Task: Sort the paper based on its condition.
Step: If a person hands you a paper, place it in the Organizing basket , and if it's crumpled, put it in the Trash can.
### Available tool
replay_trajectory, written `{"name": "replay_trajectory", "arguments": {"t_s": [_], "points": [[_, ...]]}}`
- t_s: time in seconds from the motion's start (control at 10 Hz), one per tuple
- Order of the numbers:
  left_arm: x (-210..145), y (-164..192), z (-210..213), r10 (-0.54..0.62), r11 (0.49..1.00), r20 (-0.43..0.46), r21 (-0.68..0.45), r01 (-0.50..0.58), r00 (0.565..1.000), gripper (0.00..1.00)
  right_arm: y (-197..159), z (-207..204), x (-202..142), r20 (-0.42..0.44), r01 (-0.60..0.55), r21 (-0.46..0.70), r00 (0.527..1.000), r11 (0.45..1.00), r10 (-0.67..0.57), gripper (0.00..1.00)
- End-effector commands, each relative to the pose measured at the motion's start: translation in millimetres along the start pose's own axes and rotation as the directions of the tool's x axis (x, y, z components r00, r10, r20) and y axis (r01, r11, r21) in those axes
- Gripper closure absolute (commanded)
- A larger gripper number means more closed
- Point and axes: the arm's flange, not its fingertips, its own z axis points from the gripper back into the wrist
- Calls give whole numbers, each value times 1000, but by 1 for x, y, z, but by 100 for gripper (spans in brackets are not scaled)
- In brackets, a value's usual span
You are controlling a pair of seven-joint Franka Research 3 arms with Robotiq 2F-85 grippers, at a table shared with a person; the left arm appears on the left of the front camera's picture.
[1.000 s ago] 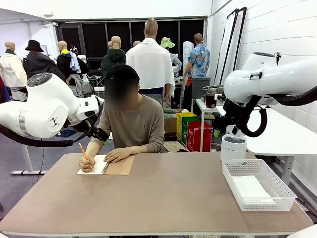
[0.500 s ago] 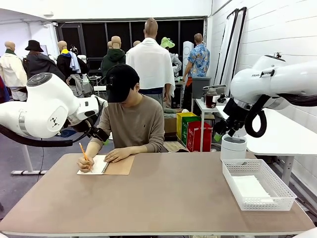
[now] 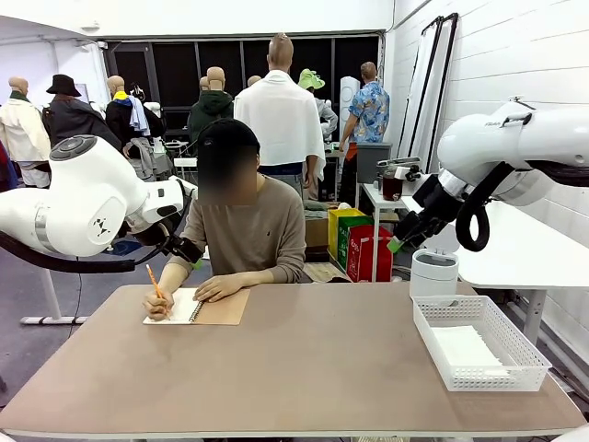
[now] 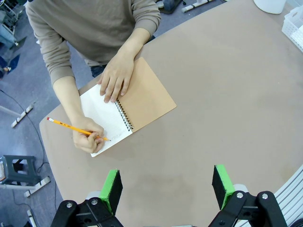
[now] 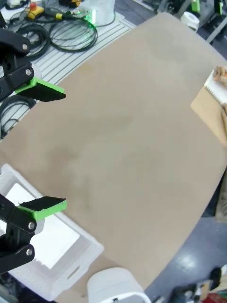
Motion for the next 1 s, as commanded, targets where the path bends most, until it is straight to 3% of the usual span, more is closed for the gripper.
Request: {"name": "replay_trajectory", "arguments": {"t_s": [0.0, 0.7, 0.9], "points": [[-1, 1, 0, 1, 1000, 0, -1, -1, 1000, 0, 1, -5, -13, 79, -67, 38, 995, 997, 64, 0], [-1, 1, 0, 1, 1000, 0, -1, -1, 1000, 0, 15, -3, -16, 97, -72, -20, 993, 997, 74, 0], [-1, 1, 0, 1, 1000, 0, -1, -1, 1000, 0, 9, 4, -8, 67, -82, -8, 994, 997, 82, 0]]}}
